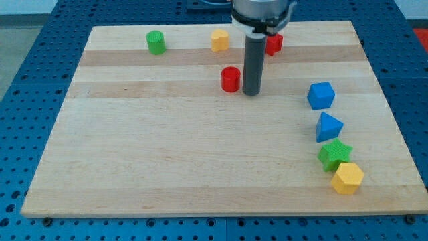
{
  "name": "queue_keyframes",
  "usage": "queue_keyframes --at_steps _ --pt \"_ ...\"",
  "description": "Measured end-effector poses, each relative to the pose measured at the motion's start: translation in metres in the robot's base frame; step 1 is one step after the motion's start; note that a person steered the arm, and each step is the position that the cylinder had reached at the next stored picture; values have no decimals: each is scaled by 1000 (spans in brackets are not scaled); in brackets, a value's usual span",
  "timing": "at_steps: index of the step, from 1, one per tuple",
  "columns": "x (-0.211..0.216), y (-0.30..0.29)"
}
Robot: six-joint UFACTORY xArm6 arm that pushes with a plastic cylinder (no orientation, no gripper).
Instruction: Move the blue cube toward the red circle
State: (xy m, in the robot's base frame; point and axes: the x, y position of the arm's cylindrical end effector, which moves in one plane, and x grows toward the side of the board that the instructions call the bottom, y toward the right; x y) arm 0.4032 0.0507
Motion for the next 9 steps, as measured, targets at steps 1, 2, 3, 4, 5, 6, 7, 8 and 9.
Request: queue_keyframes --at_steps 1,2,3,4,5,6,7,8,9 --pt "-16 -36" --pt "-43 -41" --pt "-47 -11" --pt "-50 0" --pt "-50 -1" --pt "-50 79" --pt "-40 214" --pt "-20 268" --pt "20 243"
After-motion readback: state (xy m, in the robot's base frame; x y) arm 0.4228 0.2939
